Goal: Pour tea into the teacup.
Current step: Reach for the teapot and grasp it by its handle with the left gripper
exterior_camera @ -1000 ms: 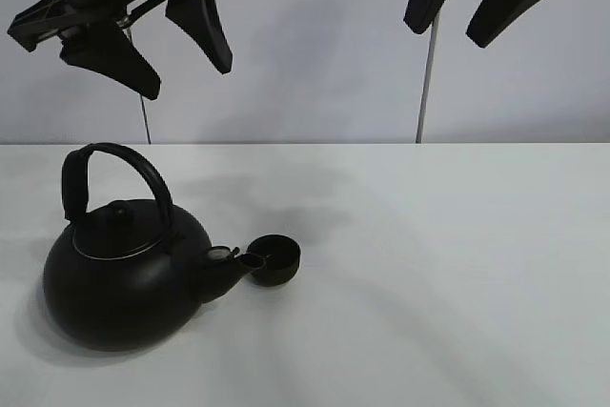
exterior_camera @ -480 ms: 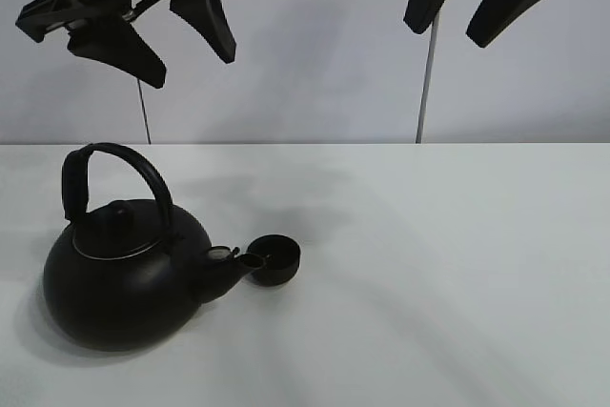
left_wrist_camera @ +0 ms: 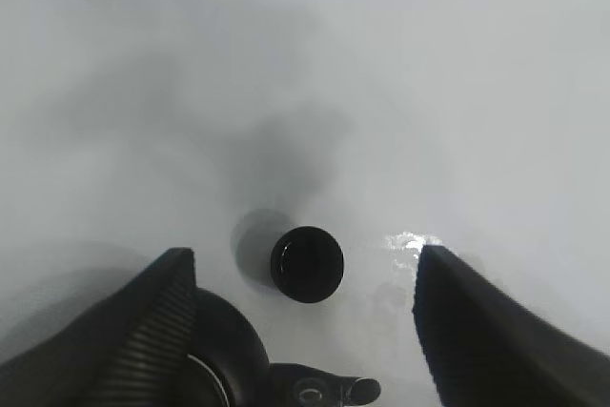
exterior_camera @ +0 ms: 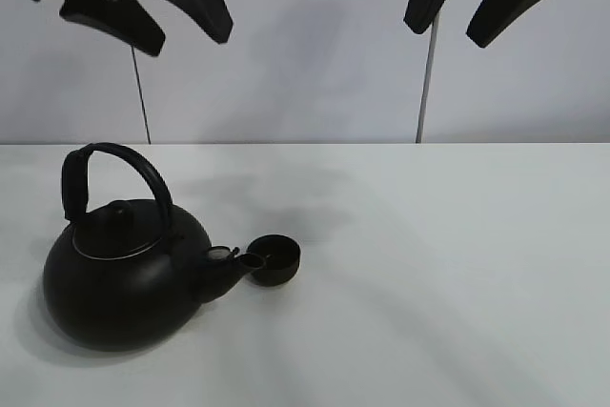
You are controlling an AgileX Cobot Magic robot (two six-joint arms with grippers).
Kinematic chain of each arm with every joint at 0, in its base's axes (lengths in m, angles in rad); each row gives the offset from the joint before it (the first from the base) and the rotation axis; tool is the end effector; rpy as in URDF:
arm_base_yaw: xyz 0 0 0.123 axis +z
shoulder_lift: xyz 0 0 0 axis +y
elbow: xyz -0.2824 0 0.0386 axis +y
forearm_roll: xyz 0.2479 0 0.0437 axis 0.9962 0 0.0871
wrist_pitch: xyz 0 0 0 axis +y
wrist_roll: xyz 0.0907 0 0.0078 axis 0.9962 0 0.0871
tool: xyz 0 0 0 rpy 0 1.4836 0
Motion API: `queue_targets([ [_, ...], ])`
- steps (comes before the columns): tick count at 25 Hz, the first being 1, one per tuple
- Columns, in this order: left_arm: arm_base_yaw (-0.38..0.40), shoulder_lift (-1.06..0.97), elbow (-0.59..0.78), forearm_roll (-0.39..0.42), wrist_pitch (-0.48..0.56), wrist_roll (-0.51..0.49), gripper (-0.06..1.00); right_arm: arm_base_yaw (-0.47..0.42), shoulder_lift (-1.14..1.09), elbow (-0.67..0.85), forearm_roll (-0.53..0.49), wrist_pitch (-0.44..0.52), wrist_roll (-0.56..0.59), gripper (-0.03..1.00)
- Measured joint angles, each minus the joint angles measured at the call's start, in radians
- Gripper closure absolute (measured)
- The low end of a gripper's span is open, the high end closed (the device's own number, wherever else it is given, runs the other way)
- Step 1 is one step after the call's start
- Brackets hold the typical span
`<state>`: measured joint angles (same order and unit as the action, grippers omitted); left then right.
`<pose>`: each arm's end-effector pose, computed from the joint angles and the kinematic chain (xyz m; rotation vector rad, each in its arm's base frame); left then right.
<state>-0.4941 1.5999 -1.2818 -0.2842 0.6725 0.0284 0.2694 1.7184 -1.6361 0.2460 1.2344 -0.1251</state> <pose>0.3030 -0.1813 0.2988 0.4497 2.4654 -0.5107 0.3421 0.1162 0.3366 -0.4911 2.7524 0.3797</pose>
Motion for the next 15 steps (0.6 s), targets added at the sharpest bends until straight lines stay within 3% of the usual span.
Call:
queue_targets([
  [9, 0.000, -0.220, 0.039, 0.000, -0.071, 0.211, 0.47, 0.000, 0.000, 0.000, 0.000, 0.002, 0.000, 0.53],
  [15, 0.000, -0.385, 0.307, -0.001, -0.290, 0.263, 0.47, 0.000, 0.000, 0.000, -0.001, 0.002, 0.000, 0.53],
])
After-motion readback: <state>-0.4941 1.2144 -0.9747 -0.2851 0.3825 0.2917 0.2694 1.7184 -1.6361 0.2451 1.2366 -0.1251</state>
